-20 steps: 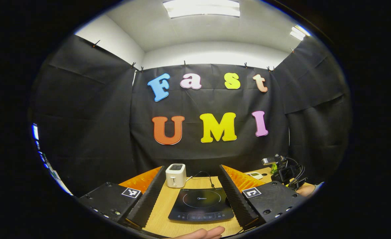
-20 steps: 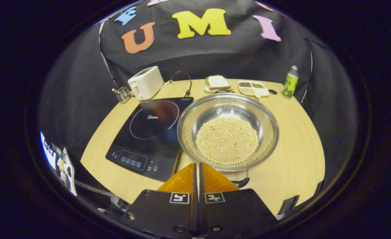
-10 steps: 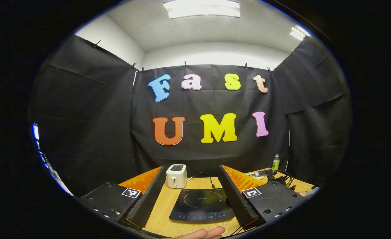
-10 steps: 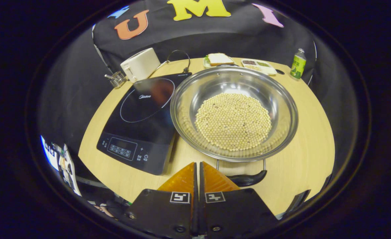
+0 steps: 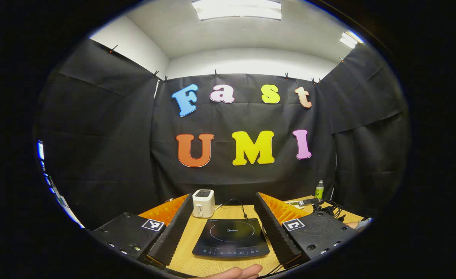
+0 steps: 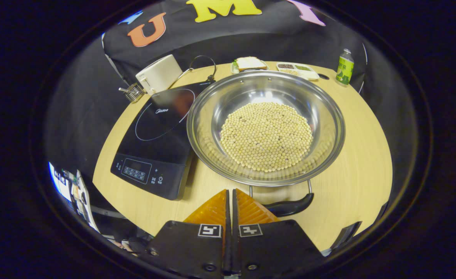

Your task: First push the handle of the pot to place it horizontally, then grasp the pot with both hands and set it on the induction cooktop.

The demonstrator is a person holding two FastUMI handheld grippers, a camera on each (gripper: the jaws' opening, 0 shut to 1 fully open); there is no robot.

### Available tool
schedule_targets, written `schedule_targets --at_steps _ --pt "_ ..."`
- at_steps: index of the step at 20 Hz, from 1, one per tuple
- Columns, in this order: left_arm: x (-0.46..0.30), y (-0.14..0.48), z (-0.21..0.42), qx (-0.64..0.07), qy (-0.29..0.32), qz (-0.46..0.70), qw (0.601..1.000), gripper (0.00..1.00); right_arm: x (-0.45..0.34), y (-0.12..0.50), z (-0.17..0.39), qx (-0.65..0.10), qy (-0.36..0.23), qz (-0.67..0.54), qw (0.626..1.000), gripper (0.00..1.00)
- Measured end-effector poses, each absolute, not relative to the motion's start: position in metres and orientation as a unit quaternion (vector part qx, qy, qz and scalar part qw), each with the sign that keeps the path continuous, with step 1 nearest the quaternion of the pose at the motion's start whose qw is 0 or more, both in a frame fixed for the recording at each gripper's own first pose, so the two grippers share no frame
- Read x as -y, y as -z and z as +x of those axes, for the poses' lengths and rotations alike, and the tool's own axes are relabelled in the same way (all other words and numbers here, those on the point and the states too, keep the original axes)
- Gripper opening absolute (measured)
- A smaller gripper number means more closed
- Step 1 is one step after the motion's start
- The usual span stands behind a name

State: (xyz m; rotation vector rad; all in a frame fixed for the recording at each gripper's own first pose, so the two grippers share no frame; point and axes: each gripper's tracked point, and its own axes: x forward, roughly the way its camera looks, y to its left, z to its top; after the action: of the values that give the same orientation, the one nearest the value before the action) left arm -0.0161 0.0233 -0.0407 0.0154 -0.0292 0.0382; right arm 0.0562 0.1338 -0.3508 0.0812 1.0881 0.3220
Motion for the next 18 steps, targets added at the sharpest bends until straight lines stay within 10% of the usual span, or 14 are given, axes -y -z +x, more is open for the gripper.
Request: schedule_targets --at_steps 18 --pt "-0.012 0.020 -0.041 0.041 -0.021 -0.008 0.999 0.85 -0.079 0.359 0.065 -0.493 -0.190 -0.005 0.849 0.00"
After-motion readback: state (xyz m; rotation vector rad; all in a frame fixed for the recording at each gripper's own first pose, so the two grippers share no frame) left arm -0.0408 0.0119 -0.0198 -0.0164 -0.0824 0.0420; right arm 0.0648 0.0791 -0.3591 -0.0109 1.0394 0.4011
